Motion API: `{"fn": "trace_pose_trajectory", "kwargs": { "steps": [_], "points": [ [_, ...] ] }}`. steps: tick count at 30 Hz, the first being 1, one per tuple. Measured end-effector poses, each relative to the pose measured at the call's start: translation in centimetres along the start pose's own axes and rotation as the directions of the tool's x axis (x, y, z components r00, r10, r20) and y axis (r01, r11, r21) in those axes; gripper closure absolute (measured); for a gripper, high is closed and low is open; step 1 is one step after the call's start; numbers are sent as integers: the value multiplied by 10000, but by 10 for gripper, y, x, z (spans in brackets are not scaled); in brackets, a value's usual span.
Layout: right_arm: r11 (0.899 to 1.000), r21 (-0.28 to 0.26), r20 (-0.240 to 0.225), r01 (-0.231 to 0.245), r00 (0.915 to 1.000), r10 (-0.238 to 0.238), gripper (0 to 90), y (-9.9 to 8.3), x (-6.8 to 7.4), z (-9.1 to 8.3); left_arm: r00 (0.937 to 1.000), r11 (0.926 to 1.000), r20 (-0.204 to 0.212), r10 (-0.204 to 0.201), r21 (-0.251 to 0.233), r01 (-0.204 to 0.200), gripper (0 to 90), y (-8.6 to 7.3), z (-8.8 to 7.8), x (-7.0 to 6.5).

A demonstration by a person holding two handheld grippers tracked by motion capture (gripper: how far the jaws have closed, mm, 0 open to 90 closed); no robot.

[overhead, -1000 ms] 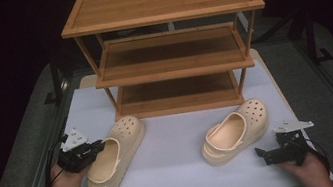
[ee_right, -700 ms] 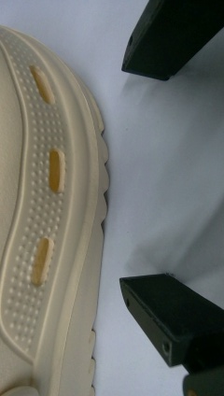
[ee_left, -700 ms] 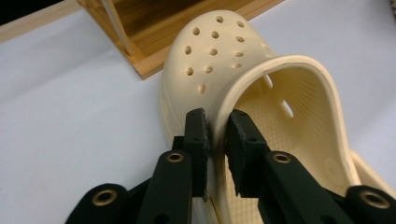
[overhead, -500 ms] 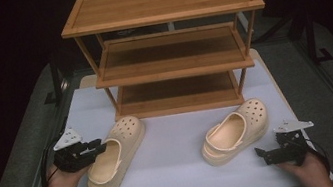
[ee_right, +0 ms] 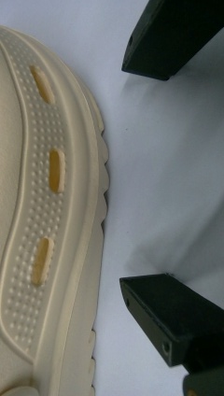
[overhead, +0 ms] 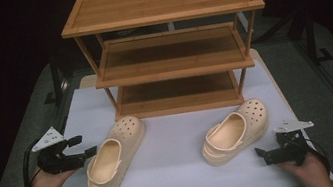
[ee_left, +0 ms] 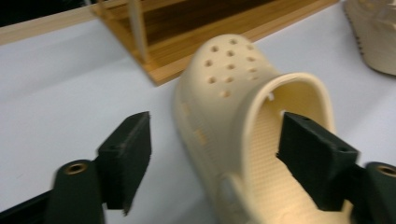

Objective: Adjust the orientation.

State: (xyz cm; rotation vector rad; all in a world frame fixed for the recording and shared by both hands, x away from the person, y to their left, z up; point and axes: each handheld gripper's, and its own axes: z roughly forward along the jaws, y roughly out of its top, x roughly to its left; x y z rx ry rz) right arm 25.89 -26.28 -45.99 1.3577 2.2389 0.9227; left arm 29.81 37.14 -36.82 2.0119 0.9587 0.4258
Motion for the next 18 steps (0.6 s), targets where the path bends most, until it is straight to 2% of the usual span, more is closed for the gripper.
{"fn": "trace_pose_trajectory", "kwargs": {
  "steps": [1, 3, 4, 5, 6, 7, 10, 13, 18],
  "points": [
    [10000, 0, -1, 0, 10000, 0, 1, 0, 0, 0, 9997, 9998, -163, -187, -59, 186, 200, -4, -3, 6],
    [10000, 0, 0, 0, 10000, 0, 1, 0, 0, 0, 9992, 9997, -309, -248, -37, 247, 169, -6, -4, 10],
    [10000, 1, -1, -1, 10000, 1, 1, 0, 0, 0, 9963, 9986, -674, -525, 50, 530, 140, -11, -4, 17],
    [10000, -2, 0, 2, 10000, -2, 1, 0, 0, 0, 9945, 9973, -777, -701, 160, 715, 113, -14, -3, 21],
    [10000, -2, 0, 2, 10000, -2, 1, 0, 0, 0, 9945, 9973, -777, -701, 160, 715, 94, -14, -3, 21],
    [10000, -7, -4, -26, 10000, 26, 1, 0, 0, 0, 9901, 9946, -1080, -899, 417, 949, 91, -21, 0, 28],
    [10000, 4, 1, -5, 10000, 5, 1, 0, 0, 0, 9832, 9892, -1472, -1077, 834, 1208, 23, -32, 10, 35],
    [10000, 2, 2, -5, 10000, 5, 0, 0, 0, 0, 9806, 9831, -1676, -1015, 1338, 1247, 11, -43, 22, 40],
    [10000, 21, 6, 9, 10000, -9, 0, 0, 0, 0, 9820, 9775, -1708, -804, 1792, 1112, 0, -52, 38, 42]
  ]
}}
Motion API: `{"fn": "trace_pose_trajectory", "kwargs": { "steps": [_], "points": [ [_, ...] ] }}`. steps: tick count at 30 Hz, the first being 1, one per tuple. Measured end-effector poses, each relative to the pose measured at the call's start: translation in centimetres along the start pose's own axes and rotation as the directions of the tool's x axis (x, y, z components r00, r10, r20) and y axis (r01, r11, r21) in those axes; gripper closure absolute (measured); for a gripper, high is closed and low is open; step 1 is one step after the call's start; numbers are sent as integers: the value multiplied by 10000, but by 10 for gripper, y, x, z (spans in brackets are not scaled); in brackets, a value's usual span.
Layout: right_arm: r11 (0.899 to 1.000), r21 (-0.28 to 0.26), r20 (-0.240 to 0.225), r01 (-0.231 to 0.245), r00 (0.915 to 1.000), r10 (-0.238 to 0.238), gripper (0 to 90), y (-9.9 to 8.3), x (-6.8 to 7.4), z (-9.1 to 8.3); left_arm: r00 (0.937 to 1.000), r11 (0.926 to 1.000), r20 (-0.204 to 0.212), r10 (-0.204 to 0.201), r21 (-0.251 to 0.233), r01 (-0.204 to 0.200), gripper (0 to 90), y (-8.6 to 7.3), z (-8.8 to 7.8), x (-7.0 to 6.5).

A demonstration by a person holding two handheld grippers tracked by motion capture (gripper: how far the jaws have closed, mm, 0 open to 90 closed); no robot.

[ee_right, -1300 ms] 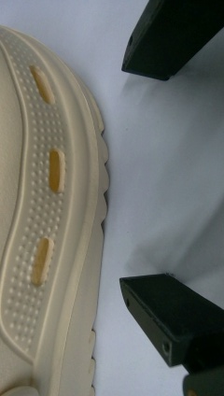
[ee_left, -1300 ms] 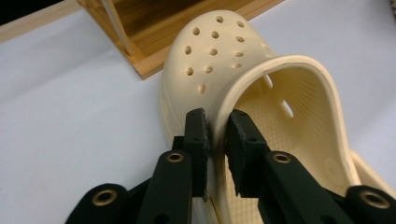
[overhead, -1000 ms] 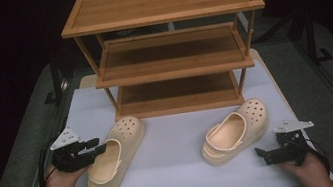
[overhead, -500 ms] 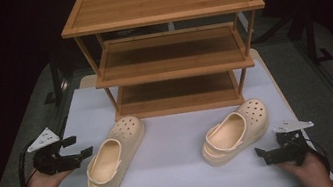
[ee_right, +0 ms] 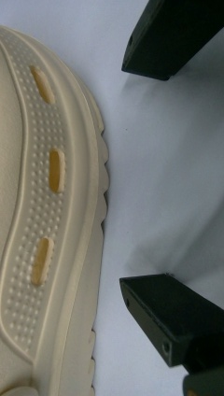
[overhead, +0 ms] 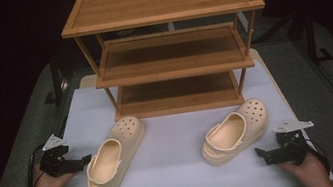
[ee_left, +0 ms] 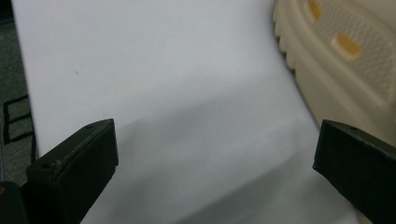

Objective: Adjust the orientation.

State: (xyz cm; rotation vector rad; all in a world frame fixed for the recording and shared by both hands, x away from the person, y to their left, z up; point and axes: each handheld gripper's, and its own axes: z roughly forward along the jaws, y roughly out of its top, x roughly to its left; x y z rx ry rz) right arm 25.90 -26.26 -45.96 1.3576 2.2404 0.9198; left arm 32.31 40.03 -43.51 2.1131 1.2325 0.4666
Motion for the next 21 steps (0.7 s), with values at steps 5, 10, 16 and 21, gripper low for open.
{"fn": "trace_pose_trajectory", "kwargs": {
  "steps": [5, 10, 16, 21],
  "points": [
    [10000, 9, -6, 11, 10000, -11, 0, 0, 0, 0, 9992, 9992, -44, 390, 102, -389, 0, -6, 12, -4],
    [10000, 15, 14, 29, 10000, -29, 0, 0, 0, 0, 9994, 9994, -1, 334, -41, -334, 0, -8, 12, -3],
    [10000, -9, 13, -32, 10000, 32, 48, 1, 0, -1, 9994, 9994, 8, 339, -31, -339, 0, -8, 12, -3],
    [9995, -105, 318, -306, 9990, 309, 340, 8, -5, -17, 9995, 9995, 19, 321, -36, -321, 0, -8, 13, -3]
  ]
}}
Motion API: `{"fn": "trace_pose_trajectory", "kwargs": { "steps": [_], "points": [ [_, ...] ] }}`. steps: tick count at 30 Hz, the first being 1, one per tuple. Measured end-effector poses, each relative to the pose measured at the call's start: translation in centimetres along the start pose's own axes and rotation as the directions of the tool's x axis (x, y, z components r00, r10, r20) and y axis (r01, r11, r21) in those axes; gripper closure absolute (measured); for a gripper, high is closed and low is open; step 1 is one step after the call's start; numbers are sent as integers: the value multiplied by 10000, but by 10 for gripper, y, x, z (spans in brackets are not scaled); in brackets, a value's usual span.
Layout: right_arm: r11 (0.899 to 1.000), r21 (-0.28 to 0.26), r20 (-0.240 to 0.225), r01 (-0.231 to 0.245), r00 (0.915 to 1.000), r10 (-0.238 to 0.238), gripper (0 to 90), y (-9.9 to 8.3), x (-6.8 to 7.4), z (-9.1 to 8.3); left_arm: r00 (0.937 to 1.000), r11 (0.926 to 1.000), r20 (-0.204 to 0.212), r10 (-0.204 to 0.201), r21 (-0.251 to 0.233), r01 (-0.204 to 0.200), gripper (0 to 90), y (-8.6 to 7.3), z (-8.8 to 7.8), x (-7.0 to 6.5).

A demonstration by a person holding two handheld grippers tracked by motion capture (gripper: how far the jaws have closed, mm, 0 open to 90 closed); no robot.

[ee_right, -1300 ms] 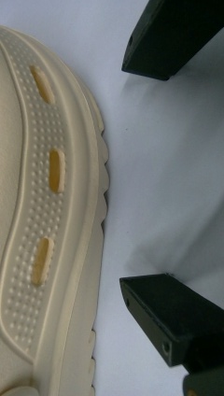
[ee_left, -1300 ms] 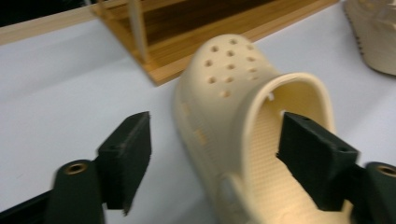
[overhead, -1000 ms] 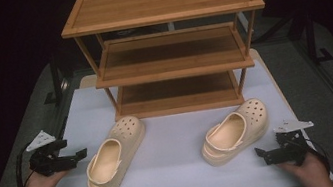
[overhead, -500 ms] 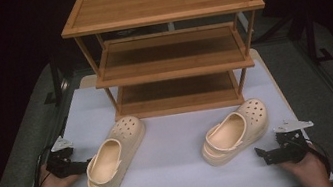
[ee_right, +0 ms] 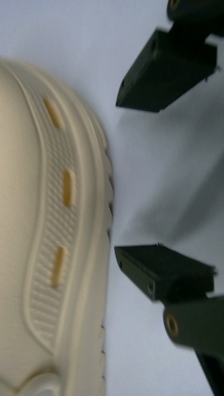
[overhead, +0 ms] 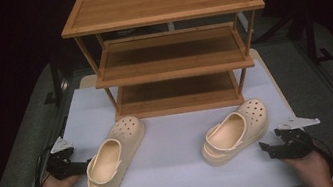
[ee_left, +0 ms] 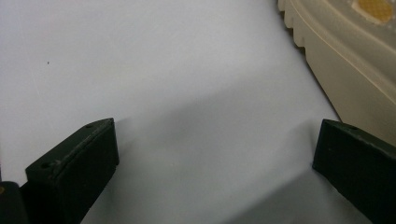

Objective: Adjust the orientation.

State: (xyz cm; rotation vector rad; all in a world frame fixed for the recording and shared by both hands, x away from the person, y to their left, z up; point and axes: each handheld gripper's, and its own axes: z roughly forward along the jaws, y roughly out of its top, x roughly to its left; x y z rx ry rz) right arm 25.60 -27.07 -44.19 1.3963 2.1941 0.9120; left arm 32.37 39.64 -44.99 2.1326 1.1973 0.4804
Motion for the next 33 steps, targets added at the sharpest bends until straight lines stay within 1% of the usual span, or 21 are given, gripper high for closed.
{"fn": "trace_pose_trajectory", "kwargs": {
  "steps": [1, 2, 3, 4, 5, 6, 7, 9, 10, 12, 14, 15, 18, 20, 23, 24, 27, 28, 29, 30, 33],
  "points": [
    [10000, -42, 29, -38, 10000, 38, 386, 2, -1, -3, 10000, 10000, -2, 0, -1, 0, 0, 0, 0, 0],
    [10000, -42, 29, -38, 10000, 38, 386, 2, -1, -3, 10000, 10000, -2, 0, -1, 0, 0, 0, 0, 0],
    [9998, -179, 183, -119, 9998, 122, 541, 5, -5, -8, 10000, 10000, 1, 0, -2, 0, 0, 0, 0, 0],
    [9998, -179, 183, -119, 9998, 122, 541, 5, -5, -8, 10000, 10000, 3, -2, -9, 2, 0, 0, 0, 0],
    [9987, -422, 282, -288, 9992, 300, 706, 12, -12, -10, 10000, 10000, -10, 0, -16, 0, 0, 0, 0, 0],
    [9987, -422, 282, -288, 9992, 300, 706, 12, -12, -10, 10000, 10000, -10, 0, -16, 0, 0, 0, 0, 0],
    [9977, -541, 242, -414, 9988, 428, 836, 20, -21, -10, 10000, 10000, -12, 3, -23, -3, 0, 0, 0, 0],
    [9972, -631, 404, -406, 9982, 432, 897, 28, -29, -10, 10000, 10000, 0, -5, -25, 5, 0, 0, 0, 0],
    [9966, -688, 327, -443, 9984, 466, 898, 33, -37, -9, 10000, 10000, -2, -4, -24, 4, 0, 0, 0, 0],
    [9963, -712, 314, -486, 9982, 510, 898, 39, -47, -7, 10000, 10000, 2, -1, -17, 1, 0, 0, 0, 0],
    [9943, -728, 182, -781, 9967, 796, 898, 45, -59, -3, 10000, 10000, 2, 1, -21, -1, 0, 0, 0, 0],
    [9945, -652, 190, -822, 9963, 836, 899, 47, -64, -1, 10000, 10000, 1, -4, -23, 4, 0, 0, 0, 0],
    [9930, -589, -11, -1024, 9947, 1025, 899, 53, -76, 6, 10000, 10000, 0, -4, -20, 4, 0, 0, 0, 0],
    [9936, -513, -129, -1011, 9948, 1005, 899, 58, -82, 13, 10000, 10000, 0, -4, -21, 4, 0, 0, 0, 0],
    [9958, -428, -301, -804, 9964, 791, 898, 65, -90, 25, 10000, 10000, 0, -6, -21, 6, 0, 0, 0, 0],
    [9960, -363, -362, -815, 9961, 802, 898, 68, -93, 29, 10000, 10000, 3, -4, -20, 4, 0, 0, 0, 0],
    [9976, -177, -378, -670, 9971, 663, 898, 71, -93, 41, 10000, 10000, 4, -3, -18, 3, 0, 0, 0, 0],
    [9976, -177, -378, -670, 9971, 663, 898, 71, -93, 41, 10000, 10000, 4, -3, -18, 3, 0, 0, 0, 0],
    [9984, -70, -365, -569, 9977, 566, 899, 71, -92, 43, 10000, 10000, 6, 2, -13, -2, 0, 0, 0, 0],
    [9991, 190, -412, -392, 9984, 399, 898, 70, -87, 50, 10000, 10000, 10, 2, -11, -2, 0, 0, 0, 0],
    [9991, 174, -566, -396, 9976, 405, 898, 70, -85, 53, 10000, 10000, 8, 1, -13, -1, 0, 0, 0, 0]
  ]
}}
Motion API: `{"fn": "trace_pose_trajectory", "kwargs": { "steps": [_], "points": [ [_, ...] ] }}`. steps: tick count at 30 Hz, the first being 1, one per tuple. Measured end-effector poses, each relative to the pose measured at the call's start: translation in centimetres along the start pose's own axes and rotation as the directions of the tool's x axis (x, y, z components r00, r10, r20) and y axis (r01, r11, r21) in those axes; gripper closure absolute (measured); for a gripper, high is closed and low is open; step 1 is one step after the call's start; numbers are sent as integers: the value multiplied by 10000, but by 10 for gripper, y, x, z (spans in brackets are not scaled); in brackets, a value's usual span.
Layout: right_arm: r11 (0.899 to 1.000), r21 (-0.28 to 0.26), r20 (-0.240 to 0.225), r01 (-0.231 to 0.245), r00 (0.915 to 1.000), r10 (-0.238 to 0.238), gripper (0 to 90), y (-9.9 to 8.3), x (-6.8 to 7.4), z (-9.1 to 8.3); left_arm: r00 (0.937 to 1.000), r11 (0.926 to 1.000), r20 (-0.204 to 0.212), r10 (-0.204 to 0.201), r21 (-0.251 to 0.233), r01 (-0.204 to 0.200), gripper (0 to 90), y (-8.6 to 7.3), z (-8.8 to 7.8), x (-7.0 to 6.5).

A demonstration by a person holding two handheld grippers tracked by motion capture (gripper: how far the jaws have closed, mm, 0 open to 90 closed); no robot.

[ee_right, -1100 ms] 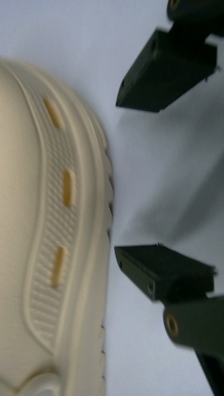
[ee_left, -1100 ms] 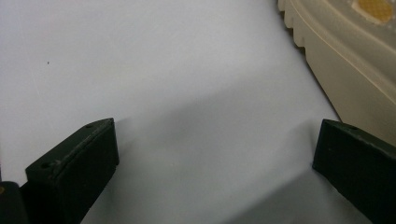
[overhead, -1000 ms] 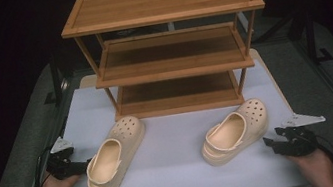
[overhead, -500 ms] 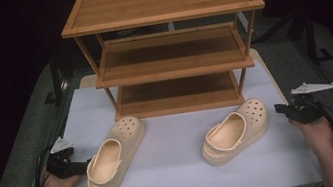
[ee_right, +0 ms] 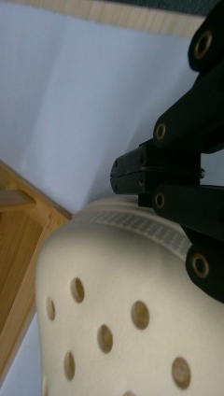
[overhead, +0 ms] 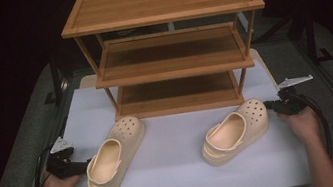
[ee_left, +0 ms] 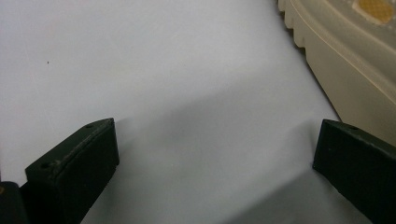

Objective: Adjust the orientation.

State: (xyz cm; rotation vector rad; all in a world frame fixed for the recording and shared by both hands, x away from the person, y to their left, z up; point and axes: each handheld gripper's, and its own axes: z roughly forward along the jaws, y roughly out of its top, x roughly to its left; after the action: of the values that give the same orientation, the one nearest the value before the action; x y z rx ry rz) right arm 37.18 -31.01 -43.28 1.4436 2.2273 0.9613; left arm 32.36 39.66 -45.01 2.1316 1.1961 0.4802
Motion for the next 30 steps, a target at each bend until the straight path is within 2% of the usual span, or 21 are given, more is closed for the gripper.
{"fn": "trace_pose_trajectory", "kwargs": {
  "steps": [6, 10, 20, 25, 26, 27, 30],
  "points": [
    [10000, 63, 65, 29, 10000, -29, 899, 0, 4, 1, 10000, 10000, 5, 1, 5, -1, 0, 0, 0, 0],
    [10000, 54, -170, 58, 9998, -57, 899, 2, 10, 4, 10000, 10000, 4, 0, 2, 0, 0, 0, 0, 0],
    [9973, 275, -594, 683, 9960, -666, 900, 10, 43, 13, 10000, 10000, 7, -1, 1, 1, 0, 0, 0, 0],
    [9925, 360, -854, 1164, 9899, -1130, 899, 14, 61, 17, 10000, 10000, 5, -5, 1, 5, 0, 0, 0, 0],
    [9925, 360, -854, 1164, 9899, -1130, 899, 14, 61, 17, 10000, 10000, 5, -5, 1, 5, 0, 0, 0, 0],
    [9904, 428, -973, 1312, 9872, -1266, 899, 16, 70, 20, 10000, 10000, 5, 0, 3, 0, 0, 0, 0, 0],
    [9886, 421, -1167, 1446, 9834, -1389, 899, 18, 80, 23, 10000, 10000, 7, -1, 5, 1, 0, 0, 0, 0]
  ]
}}
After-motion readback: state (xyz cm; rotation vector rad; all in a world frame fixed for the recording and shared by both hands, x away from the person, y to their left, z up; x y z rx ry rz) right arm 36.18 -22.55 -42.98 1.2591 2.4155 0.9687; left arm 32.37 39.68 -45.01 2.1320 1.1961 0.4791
